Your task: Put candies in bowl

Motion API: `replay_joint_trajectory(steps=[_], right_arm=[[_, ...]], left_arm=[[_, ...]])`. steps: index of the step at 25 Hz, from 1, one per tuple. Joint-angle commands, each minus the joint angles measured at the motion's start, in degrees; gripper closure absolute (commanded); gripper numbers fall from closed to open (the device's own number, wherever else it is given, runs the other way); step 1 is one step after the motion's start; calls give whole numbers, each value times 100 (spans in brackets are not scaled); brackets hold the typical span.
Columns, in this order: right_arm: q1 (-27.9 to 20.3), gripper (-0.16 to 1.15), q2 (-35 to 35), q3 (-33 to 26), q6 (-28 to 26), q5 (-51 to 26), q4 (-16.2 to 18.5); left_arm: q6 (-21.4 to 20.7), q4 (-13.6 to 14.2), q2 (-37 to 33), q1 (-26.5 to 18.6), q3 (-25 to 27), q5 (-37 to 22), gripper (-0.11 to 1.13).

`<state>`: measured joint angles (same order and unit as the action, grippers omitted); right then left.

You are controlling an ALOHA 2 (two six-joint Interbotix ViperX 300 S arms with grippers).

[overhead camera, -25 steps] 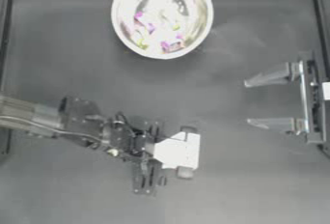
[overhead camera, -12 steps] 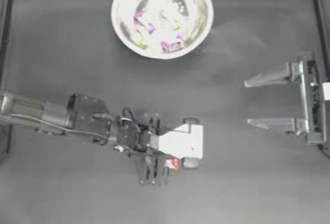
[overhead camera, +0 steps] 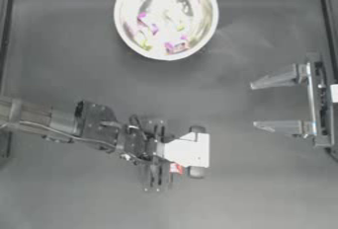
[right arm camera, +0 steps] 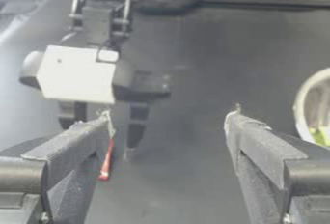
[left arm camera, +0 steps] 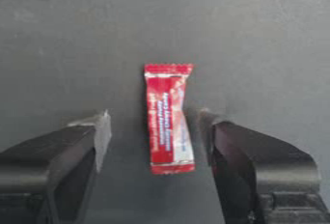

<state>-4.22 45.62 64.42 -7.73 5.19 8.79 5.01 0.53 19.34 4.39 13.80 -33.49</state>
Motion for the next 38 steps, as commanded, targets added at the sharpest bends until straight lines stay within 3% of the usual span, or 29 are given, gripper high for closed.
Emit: replay_joint_trajectory(steps=[1,13,21,28,38], right_arm=[[18,-1,-18,-88,9,44,-9],[18,-1,-18,-97,0,44,-26],[18,-1,-18,-105,0,44,-35],[18,-1,-18,-97,0,35,-35],[18,-1,-18,-70,-9,44,-26]], left_arm=[[18,0,-97,26,-149,9,11],[97,-26,9,53,-185,-35,20],[123,0,-44,79,-202,-9,71],[114,62,-264,79,-220,9,69],[114,571,-1011,-316,-53,9,69]])
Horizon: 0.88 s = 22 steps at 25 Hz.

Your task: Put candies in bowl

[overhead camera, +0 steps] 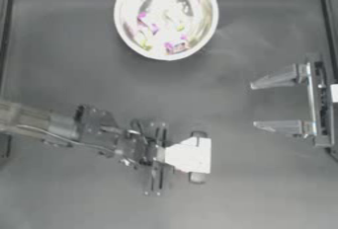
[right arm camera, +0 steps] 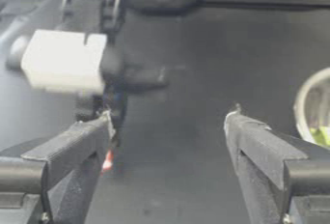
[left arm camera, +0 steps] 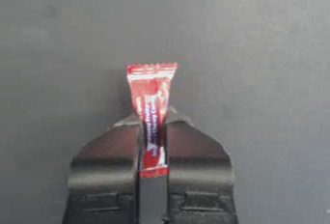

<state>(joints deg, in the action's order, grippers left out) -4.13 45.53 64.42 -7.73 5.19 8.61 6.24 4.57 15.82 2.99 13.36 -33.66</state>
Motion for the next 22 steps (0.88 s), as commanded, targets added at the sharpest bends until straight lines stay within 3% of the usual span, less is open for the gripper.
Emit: replay_joint_trajectory(steps=[1,15,22], right_arm=[[9,-1,-9,-70,-9,44,-18],[9,-1,-9,-79,-18,44,-44],[9,-1,-9,-70,-18,44,-105]], left_arm=[[-9,237,-721,-246,18,26,69],[-97,1046,-1600,-1248,185,123,71],[-369,1055,-1661,-1978,202,413,71]])
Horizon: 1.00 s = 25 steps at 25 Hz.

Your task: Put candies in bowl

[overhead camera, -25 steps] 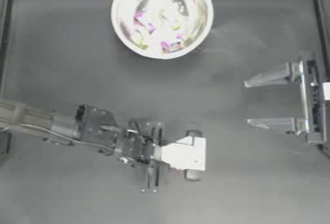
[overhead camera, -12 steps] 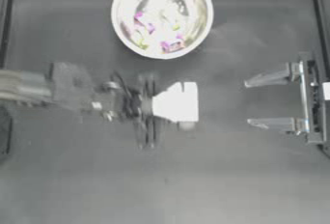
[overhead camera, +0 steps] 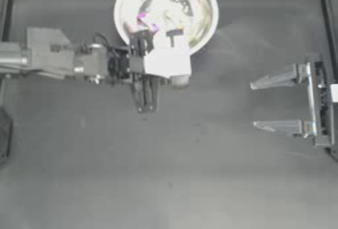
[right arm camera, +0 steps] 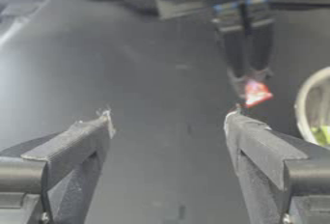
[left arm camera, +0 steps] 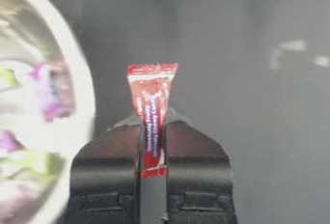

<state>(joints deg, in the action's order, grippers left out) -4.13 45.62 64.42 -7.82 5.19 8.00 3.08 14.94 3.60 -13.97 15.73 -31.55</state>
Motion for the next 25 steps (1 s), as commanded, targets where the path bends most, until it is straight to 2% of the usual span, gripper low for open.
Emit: replay_joint_trajectory(steps=[1,7,13,25], right_arm=[[9,-1,-18,-79,-9,44,-53],[9,-1,-18,-97,-9,44,-53],[-44,-1,-18,-88,-18,44,-79],[-53,-1,-18,-70,-18,44,-167]], left_arm=[[-70,18,-439,-404,-26,290,71],[-290,18,-343,-1143,9,694,71],[-536,18,-35,-1608,-105,896,71],[-633,18,703,-1916,-413,1143,69]])
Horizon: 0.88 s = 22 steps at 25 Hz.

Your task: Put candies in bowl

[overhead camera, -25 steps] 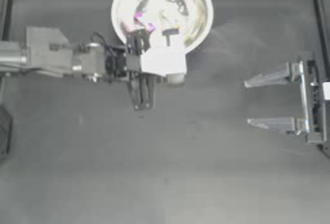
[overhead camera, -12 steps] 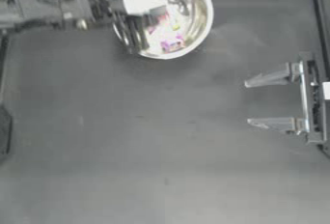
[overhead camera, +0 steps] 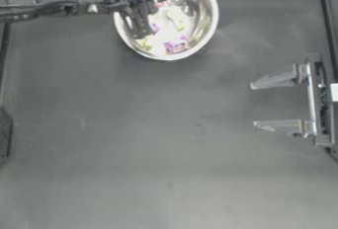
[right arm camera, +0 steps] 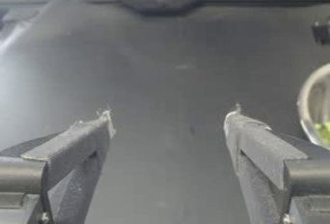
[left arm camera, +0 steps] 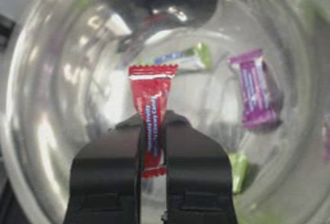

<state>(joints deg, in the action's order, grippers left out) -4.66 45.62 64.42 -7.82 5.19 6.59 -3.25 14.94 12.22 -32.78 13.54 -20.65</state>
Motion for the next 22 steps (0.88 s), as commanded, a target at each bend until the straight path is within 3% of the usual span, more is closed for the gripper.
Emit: replay_joint_trajectory(steps=[1,5,10,11,12,16,22], right_arm=[[0,-1,-18,-70,-9,44,-26],[0,-1,-18,-53,-9,44,-26],[0,-1,-18,-44,-18,44,-26],[0,-1,-18,-44,-18,44,-26],[0,-1,-18,-44,-18,44,-26],[0,-1,-18,-35,-18,44,-26],[-26,-1,-18,-44,-18,44,-26]], left_arm=[[0,18,-149,-35,-211,53,69],[9,9,-141,-35,-237,53,56],[53,-88,-193,-44,-290,53,2],[53,-105,-202,-44,-290,53,-4],[44,-123,-211,-44,-290,53,-6],[44,-123,-334,-35,-264,53,5],[44,-167,-765,62,-88,62,5]])
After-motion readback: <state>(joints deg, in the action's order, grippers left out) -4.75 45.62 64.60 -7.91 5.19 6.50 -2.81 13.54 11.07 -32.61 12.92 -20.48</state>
